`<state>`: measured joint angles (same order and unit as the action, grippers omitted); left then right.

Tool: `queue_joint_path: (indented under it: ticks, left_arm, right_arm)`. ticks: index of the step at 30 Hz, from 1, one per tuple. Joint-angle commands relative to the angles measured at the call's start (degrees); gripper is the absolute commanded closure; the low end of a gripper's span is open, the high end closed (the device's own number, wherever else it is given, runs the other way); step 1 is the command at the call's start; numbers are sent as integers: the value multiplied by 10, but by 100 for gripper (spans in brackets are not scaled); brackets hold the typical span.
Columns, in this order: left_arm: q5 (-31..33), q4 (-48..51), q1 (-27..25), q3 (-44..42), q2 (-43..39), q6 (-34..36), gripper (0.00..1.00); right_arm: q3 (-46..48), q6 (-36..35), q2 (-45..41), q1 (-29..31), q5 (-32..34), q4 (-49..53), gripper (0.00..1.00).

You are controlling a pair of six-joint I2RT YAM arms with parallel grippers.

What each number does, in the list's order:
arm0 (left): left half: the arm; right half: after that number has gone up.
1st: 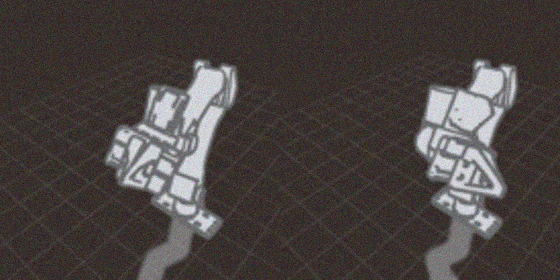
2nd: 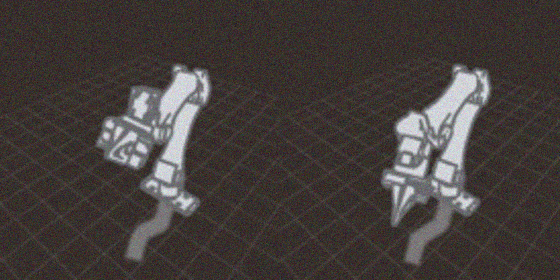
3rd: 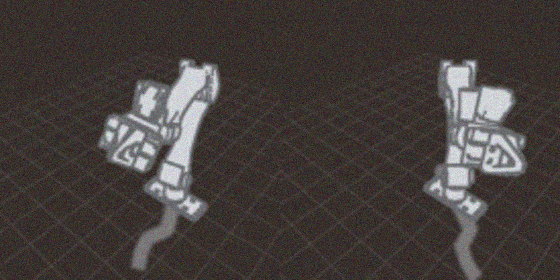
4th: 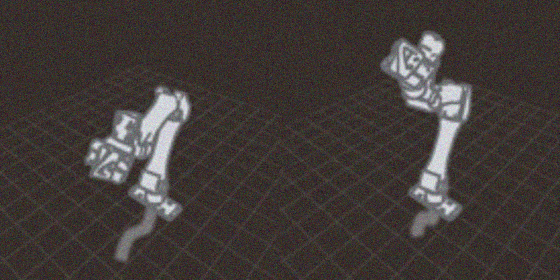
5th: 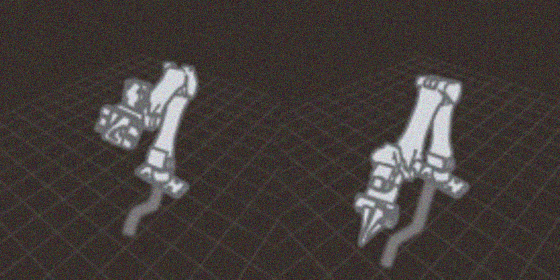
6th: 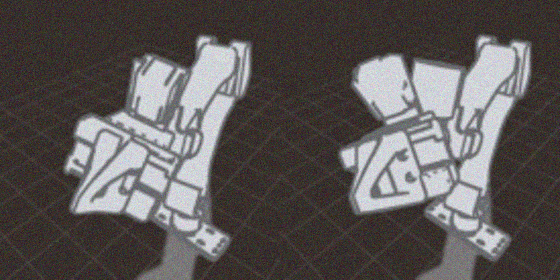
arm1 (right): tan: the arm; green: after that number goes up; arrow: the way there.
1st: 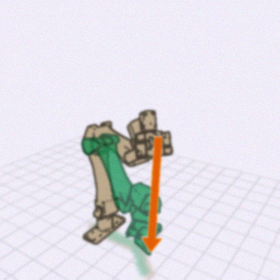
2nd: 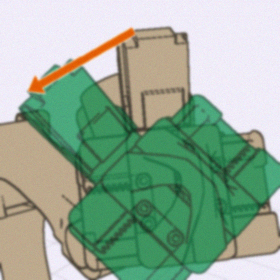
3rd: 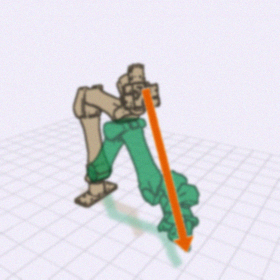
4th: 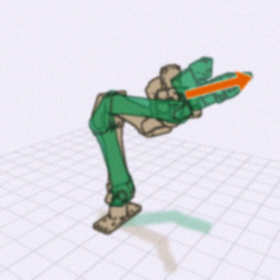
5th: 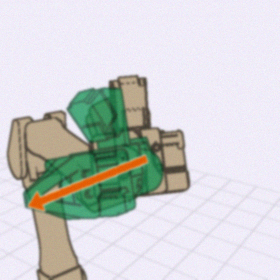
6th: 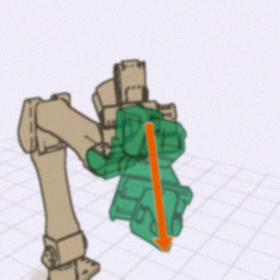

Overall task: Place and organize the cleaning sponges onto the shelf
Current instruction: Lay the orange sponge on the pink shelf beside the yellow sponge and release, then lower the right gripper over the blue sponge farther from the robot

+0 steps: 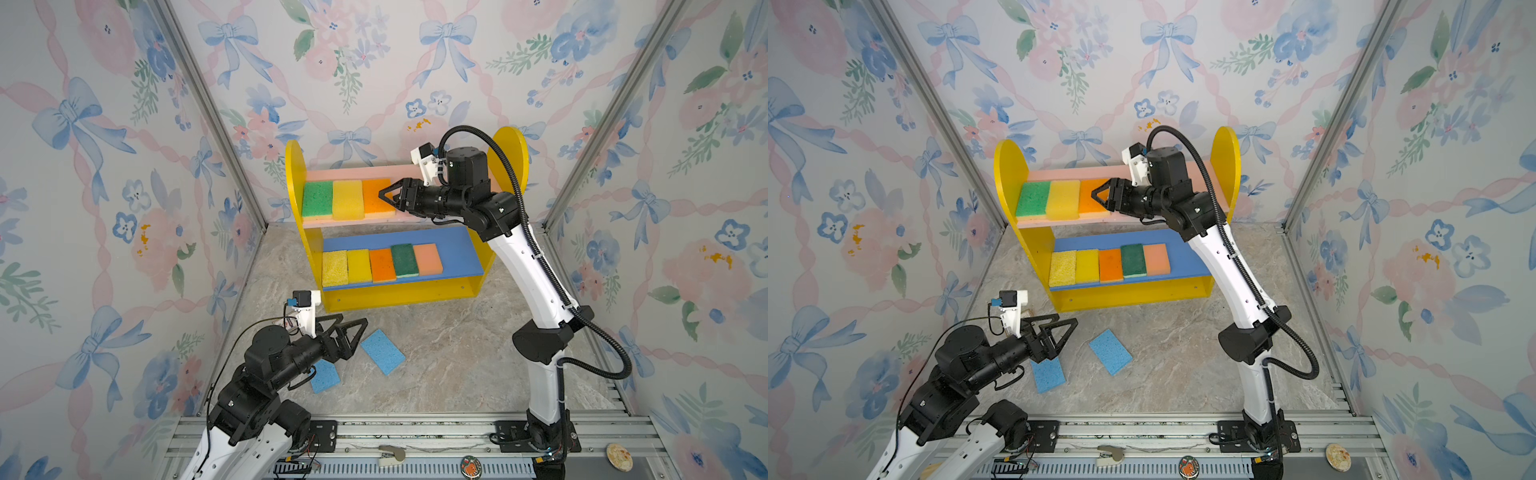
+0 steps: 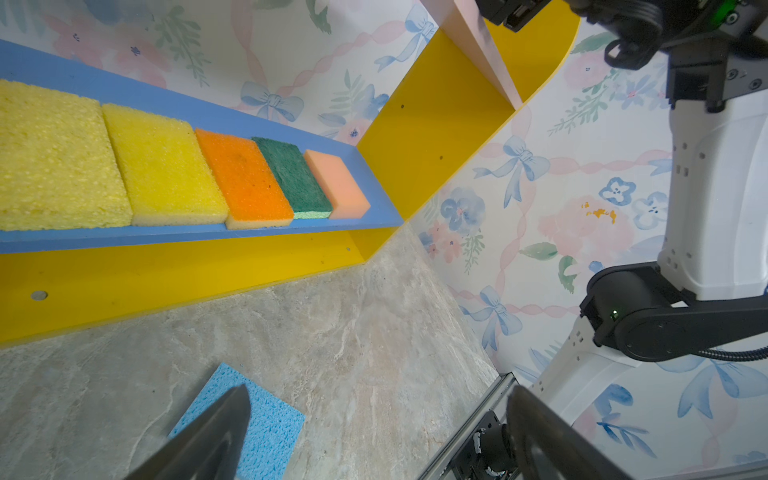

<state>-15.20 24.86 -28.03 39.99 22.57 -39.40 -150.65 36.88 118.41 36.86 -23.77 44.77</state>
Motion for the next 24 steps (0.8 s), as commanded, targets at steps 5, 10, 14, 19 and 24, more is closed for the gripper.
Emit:
queue_joint_path:
  ticks: [5,10,14,19,24]
  left_arm:
    - [6,8,3,7,-4,10,2]
    - [10,7,3,6,-1,8,2]
    - [11,7,3,4,1,5,2]
    - [18,7,3,0,4,-4,2]
    - [21,7,3,-4,4,-28,2]
  right_arm:
    - [11,-27,11,-6,23,48,28]
    - [17,-54,-15,-15,43,61,18]
    - [39,-73,-51,-18,38,48,14]
    - [83,-100,-113,-15,46,47,0]
    - [188,-149,-210,17,83,79,3]
